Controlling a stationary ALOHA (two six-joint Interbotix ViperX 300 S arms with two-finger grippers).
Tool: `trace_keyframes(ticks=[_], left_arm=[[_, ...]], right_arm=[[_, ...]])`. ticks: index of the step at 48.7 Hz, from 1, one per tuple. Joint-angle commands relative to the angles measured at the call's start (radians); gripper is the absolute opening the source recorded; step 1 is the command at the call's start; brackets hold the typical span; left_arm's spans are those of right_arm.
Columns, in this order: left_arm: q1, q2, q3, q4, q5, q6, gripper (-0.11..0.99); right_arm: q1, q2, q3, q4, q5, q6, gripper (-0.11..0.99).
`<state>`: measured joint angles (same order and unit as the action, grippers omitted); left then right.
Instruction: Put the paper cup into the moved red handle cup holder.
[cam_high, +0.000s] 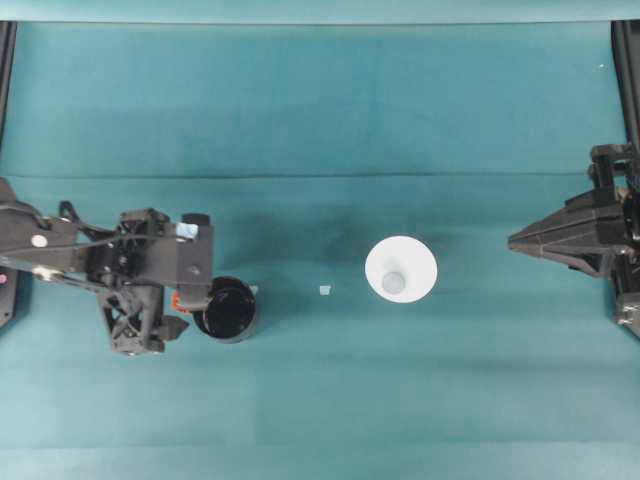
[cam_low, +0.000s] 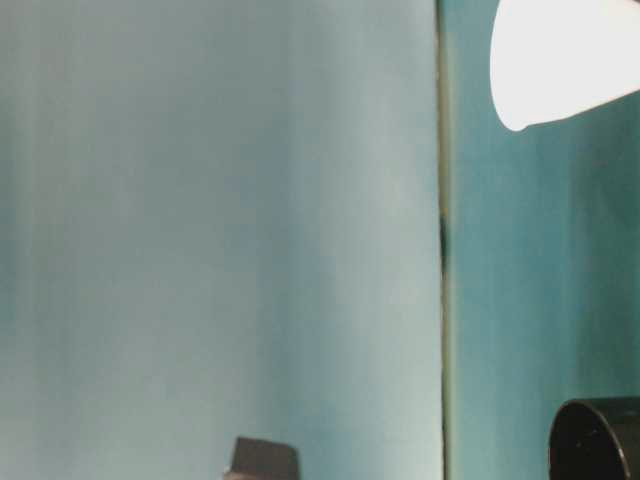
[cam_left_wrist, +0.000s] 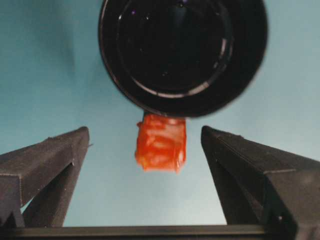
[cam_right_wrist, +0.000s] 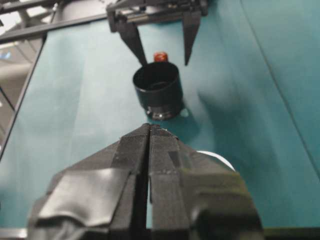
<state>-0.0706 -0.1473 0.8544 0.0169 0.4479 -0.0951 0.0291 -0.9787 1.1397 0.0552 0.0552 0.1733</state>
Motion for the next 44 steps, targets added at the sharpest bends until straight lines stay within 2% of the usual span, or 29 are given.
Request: trace_keyframes(ticks=[1,28,33,38,44], left_arm=[[-0.003,0.014,-0.023,0.003,-0.005,0.002,1.0],[-0.003,0.048,-0.035,0.003,-0.005,-0.003,0.99],[-0.003,0.049,-0.041,0.003,-0.008,-0.003,0.96],[-0.003,0.049,-0.043,0.003,-0.005,0.002,0.8],[-0.003,0.046,-0.048,0.003,0.002,0.002,0.43]], right_arm=[[-0.002,0.006,-0.006,0.002,-0.006,0.009,-0.1],[-0.006,0.006,0.006,0.002,-0.011,0.009,-0.1],[-0.006,0.006,0.006,0.002,-0.011,0.009,-0.1],[-0.006,0.006,0.006,0.002,-0.011,0.009,-0.1],[-0.006,0.005,0.006,0.002,-0.011,0.009,-0.1]])
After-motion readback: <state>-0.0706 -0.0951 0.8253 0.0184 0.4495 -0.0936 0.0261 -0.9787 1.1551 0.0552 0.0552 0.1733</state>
